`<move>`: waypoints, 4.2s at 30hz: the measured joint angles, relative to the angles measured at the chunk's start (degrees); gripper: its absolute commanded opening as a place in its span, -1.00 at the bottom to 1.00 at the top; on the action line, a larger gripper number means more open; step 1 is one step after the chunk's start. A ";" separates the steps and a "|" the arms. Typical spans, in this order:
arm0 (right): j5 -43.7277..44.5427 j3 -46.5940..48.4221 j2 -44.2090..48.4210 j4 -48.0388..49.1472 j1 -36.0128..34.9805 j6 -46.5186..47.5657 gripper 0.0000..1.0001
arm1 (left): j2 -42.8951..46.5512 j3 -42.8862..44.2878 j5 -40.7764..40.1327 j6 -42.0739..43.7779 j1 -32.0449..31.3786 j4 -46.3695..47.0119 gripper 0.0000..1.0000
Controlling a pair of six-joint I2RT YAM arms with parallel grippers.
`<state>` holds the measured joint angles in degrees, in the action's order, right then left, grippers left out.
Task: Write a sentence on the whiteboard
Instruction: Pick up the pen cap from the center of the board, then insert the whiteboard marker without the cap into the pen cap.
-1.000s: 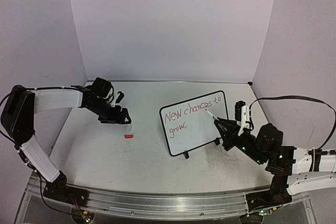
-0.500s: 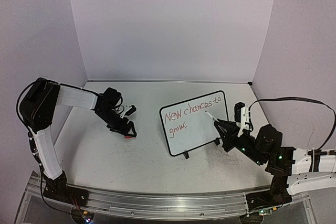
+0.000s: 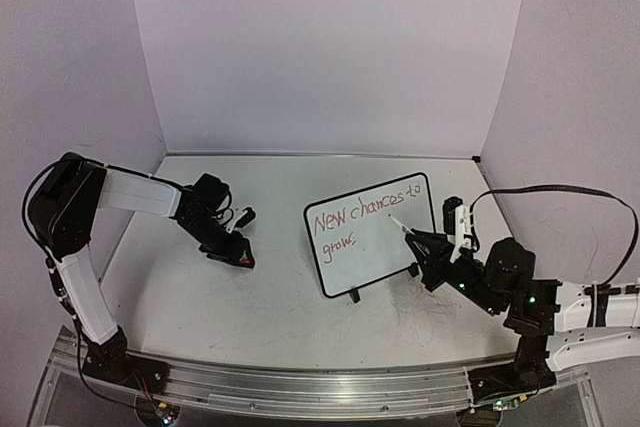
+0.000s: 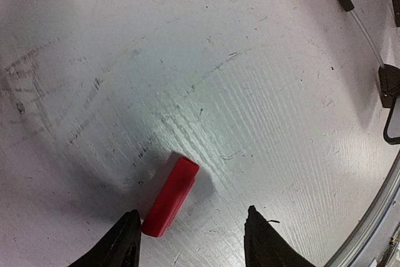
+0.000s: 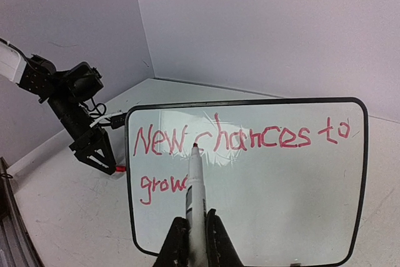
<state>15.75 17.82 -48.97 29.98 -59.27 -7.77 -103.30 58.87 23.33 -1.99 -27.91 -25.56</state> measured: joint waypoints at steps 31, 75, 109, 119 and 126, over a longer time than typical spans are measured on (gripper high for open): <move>-0.26 0.00 -0.83 0.42 0.00 0.00 -1.00 | -1.05 1.97 -18.20 -5.97 -8.32 -1.45 -0.28; -0.46 0.00 -1.68 0.42 0.00 0.00 -1.00 | -3.54 5.21 -24.05 -5.36 -12.37 -2.47 -0.99; -20.26 14.13 -18.54 -6.85 0.68 1.81 -1.00 | 37.70 -0.80 -12.92 6.16 -18.56 -5.87 -1.00; -33.62 32.32 -24.82 -23.58 1.75 8.80 -1.00 | 36.22 -2.50 -18.99 16.48 -31.96 -3.09 -1.00; -38.57 36.53 -31.90 -31.51 1.75 11.59 -1.00 | 32.96 -6.01 -28.31 22.32 -36.47 -0.26 -1.00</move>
<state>-22.83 54.36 -80.87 -1.53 -57.52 3.82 -70.34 52.86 -4.98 20.32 -64.38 -25.83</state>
